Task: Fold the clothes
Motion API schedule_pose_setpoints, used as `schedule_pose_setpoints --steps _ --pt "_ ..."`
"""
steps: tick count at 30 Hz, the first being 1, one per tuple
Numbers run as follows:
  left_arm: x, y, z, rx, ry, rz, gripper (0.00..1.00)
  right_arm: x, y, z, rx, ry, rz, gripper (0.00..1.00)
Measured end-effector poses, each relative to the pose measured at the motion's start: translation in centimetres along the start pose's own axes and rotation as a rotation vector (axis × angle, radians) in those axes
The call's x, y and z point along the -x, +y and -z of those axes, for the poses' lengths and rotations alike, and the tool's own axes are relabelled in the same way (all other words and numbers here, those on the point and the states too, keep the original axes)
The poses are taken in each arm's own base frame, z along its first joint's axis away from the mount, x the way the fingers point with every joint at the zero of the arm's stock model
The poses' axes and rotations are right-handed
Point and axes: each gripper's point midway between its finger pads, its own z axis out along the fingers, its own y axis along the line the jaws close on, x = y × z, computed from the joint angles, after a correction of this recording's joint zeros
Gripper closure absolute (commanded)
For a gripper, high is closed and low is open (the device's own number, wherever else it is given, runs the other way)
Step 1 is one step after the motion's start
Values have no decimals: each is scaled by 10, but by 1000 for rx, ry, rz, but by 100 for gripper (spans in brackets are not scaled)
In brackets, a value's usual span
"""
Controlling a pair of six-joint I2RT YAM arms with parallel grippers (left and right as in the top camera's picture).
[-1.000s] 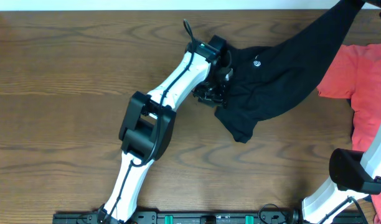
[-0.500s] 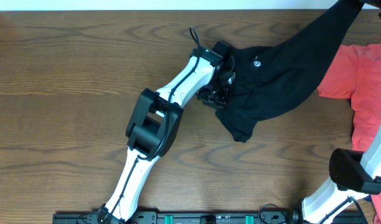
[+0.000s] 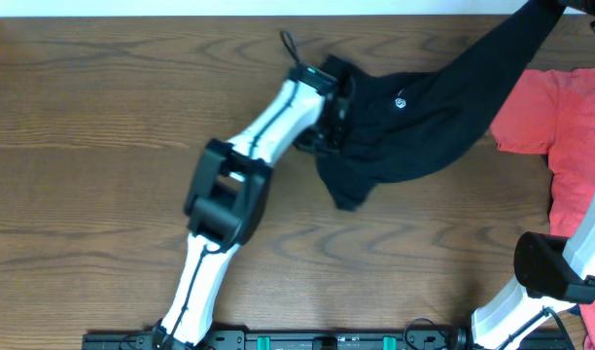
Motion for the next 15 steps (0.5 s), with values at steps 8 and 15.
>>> schedule_pose_setpoints --steps 8,15 --pt "30 55 202 57 -500 98 94 -1 0 0 1 2 4 99" --pt "-5 83 330 133 -800 157 94 5 -3 -1 2 -18 -2 99"
